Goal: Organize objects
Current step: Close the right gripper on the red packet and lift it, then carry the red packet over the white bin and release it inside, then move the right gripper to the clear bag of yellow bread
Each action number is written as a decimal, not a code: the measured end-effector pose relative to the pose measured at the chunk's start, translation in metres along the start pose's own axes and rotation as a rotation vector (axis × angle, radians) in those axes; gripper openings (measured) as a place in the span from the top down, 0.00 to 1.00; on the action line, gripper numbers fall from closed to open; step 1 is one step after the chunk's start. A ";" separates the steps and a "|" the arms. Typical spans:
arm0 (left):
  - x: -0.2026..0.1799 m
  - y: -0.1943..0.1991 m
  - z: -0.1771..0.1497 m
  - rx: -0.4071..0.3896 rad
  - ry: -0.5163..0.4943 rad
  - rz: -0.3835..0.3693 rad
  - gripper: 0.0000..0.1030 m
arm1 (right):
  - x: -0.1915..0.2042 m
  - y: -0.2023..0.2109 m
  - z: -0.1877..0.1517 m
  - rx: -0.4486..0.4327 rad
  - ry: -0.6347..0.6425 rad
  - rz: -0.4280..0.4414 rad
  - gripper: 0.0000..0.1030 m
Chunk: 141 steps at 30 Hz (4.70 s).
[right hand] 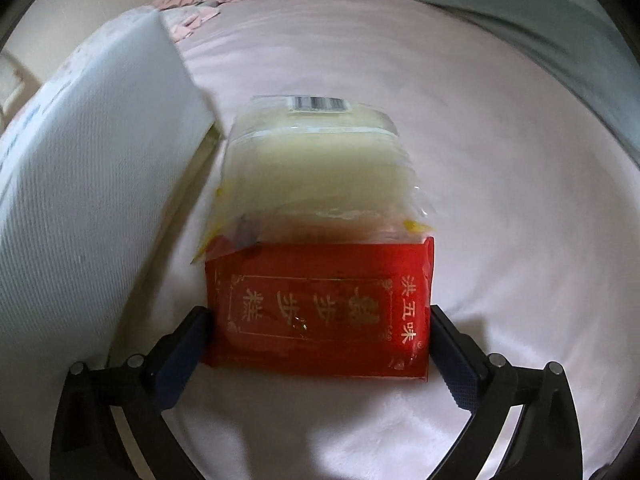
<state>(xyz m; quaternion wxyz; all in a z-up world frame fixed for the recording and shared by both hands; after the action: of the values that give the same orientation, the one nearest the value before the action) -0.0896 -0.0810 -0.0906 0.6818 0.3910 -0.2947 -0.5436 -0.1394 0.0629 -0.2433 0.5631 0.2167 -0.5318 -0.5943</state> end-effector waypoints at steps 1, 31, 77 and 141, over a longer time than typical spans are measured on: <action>0.000 0.000 0.000 -0.001 -0.004 0.003 0.83 | -0.004 0.005 -0.002 -0.007 -0.030 0.001 0.08; -0.054 0.048 -0.004 -0.216 -0.183 -0.128 0.73 | 0.057 0.145 0.021 -0.260 -0.425 1.215 0.13; 0.066 -0.013 -0.005 0.157 0.144 0.038 0.87 | 0.075 0.093 -0.002 -0.024 -0.485 1.322 0.13; -0.030 -0.028 -0.030 0.152 -0.124 0.028 0.64 | -0.014 0.078 0.017 -0.265 -0.028 0.144 0.20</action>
<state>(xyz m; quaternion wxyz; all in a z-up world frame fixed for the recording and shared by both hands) -0.0864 -0.0487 -0.1298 0.6381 0.4031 -0.3821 -0.5332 -0.1158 0.0975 -0.1740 0.6204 0.0934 -0.4706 -0.6205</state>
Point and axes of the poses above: each gripper's, at about its wrist camera, not at the fingertips, and y roughly against the way its jaws point, x to its left, z to its top, the point moved 6 cm from there along -y, roughly the way its jaws point, and after that the axes turned 15 degrees about z, right-handed, at the moved point
